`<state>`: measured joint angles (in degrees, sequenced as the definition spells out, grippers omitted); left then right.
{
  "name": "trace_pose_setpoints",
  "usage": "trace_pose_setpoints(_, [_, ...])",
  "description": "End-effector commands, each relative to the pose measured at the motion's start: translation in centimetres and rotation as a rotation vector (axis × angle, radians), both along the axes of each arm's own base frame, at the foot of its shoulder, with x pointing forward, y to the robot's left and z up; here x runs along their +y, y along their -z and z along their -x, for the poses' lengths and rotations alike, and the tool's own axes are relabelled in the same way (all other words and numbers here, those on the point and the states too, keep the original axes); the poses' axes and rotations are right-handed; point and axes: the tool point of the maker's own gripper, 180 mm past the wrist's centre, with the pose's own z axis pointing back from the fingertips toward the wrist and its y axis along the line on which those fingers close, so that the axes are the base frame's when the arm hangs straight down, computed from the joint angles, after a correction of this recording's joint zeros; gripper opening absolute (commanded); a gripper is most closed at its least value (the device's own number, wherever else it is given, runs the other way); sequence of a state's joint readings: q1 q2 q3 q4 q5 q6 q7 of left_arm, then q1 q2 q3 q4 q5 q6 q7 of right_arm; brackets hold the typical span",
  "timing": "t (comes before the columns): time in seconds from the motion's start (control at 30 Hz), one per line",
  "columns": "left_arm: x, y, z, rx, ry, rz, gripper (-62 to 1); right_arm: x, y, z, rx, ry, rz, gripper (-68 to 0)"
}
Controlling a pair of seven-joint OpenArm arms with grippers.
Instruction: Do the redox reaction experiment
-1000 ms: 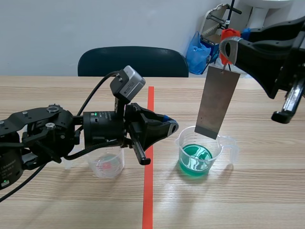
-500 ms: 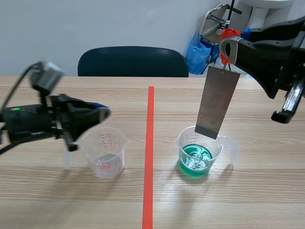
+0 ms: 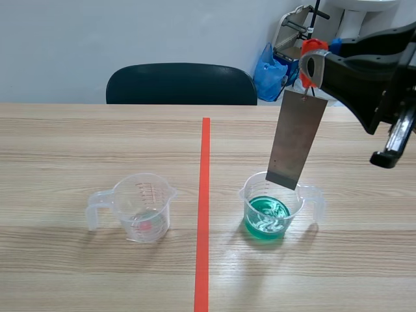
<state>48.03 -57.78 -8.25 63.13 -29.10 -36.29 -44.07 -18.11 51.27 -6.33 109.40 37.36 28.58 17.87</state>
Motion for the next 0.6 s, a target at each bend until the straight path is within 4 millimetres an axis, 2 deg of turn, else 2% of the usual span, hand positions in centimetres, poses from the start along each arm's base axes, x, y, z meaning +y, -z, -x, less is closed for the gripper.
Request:
trace_pose_setpoints(0.0, [0.2, 0.5, 2.4, -0.009, -0.063, 0.042, -58.8, 0.1, -1.3, 0.0, -0.036, -0.011, -0.013, -66.9])
trace_pose_setpoints(0.1, [1.8, 0.7, 6.7, -0.036, -0.118, -0.036, -58.0, 0.1, -1.3, 0.0, -0.036, -0.011, -0.013, -66.9])
trace_pose_setpoints(0.2, [2.3, 0.5, 10.8, -0.081, -0.128, -0.147, -57.9, 0.1, -1.3, 0.0, -0.036, -0.011, -0.013, -66.9])
trace_pose_setpoints(0.33, [1.6, -0.6, 15.2, -0.122, -0.106, -0.222, -57.7, 0.1, -1.3, 0.0, -0.036, -0.011, -0.013, -66.9])
trace_pose_setpoints(0.43, [0.6, -1.4, 17.6, -0.134, -0.075, -0.237, -57.0, 0.1, -1.3, 0.0, -0.036, -0.011, -0.013, -66.9])
trace_pose_setpoints(0.5, [0.3, -1.7, 18.6, -0.135, -0.066, -0.249, -50.3, 0.1, -1.3, 0.0, -0.036, -0.011, -0.013, -66.9])
trace_pose_setpoints(0.57, [0.1, -2.0, 18.9, -0.146, -0.078, -0.244, -39.3, 0.1, -1.3, 0.0, -0.036, -0.011, -0.013, -66.9])
